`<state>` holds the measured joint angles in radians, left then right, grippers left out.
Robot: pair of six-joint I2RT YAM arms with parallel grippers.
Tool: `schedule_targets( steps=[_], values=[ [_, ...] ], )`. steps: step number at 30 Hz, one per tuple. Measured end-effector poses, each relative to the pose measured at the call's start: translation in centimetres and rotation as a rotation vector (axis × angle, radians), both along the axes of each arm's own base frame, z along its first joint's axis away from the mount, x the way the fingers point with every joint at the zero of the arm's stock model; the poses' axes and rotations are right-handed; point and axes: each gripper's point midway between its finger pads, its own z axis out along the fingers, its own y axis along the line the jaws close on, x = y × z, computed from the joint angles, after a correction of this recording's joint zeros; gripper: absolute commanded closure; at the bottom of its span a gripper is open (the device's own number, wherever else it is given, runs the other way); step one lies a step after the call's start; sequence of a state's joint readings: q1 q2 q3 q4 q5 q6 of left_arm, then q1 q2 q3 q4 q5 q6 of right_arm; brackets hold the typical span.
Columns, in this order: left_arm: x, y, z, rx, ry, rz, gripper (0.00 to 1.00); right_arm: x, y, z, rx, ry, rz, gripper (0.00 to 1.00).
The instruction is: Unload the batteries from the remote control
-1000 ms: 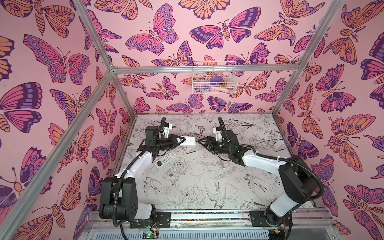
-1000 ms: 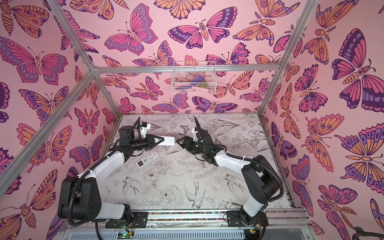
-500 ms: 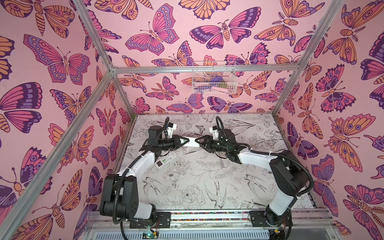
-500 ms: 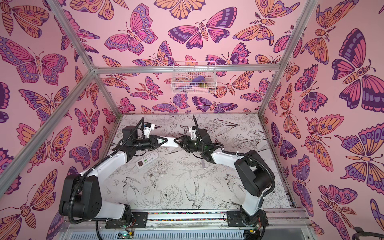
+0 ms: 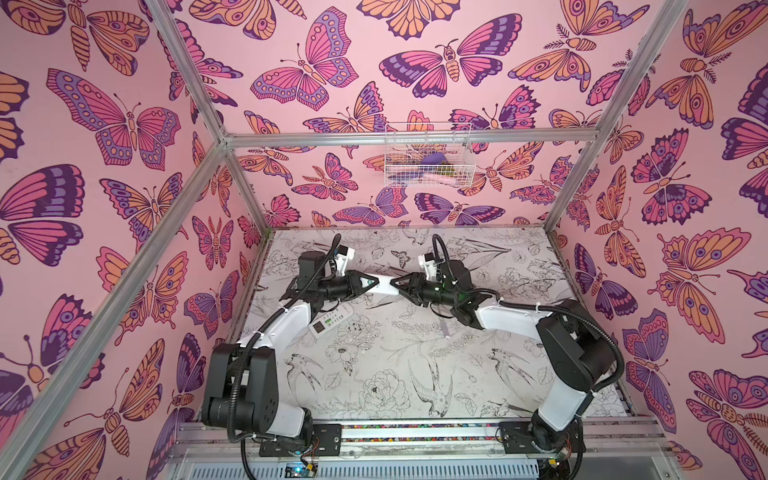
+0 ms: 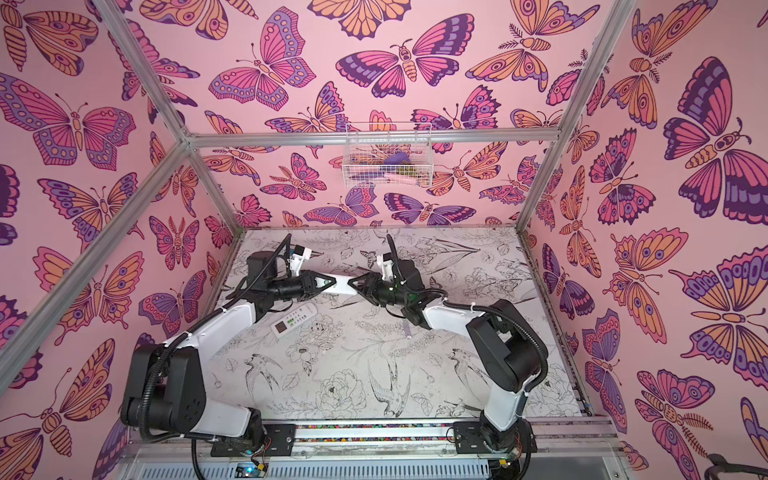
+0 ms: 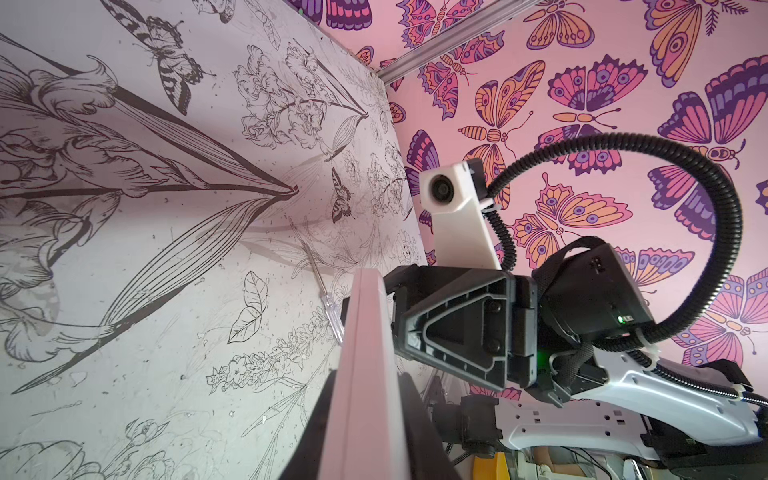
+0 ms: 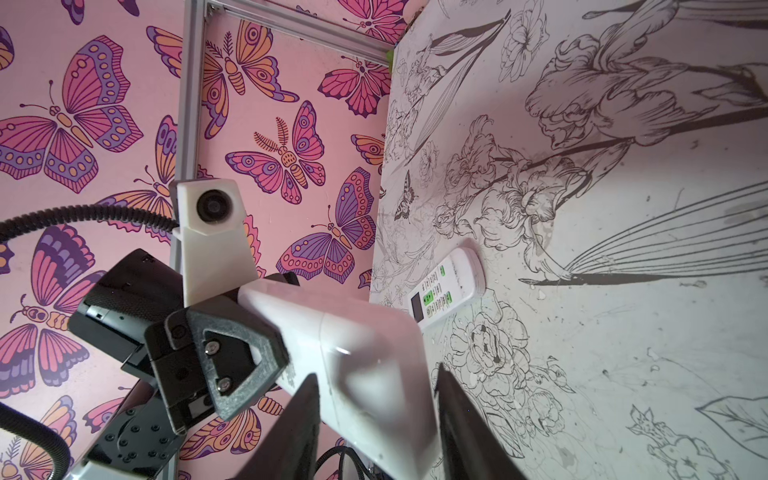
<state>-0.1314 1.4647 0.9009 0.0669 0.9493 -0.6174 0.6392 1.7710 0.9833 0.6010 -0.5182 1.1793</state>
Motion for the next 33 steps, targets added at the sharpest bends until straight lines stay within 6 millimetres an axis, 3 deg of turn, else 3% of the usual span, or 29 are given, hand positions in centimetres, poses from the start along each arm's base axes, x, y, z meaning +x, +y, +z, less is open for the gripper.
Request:
schedule_targets(
  steps=[13, 33],
  values=[
    [0.0, -0.4, -0.3, 0.009, 0.009, -0.008, 1.00, -0.2, 0.1, -0.6, -0.013, 0.004, 0.004, 0.54],
    [0.2, -0.3, -0.6, 0.019, 0.023, 0.011, 1.00, 0.0, 0.1, -1.2, -0.025, -0.007, -0.009, 0.68]
  ],
)
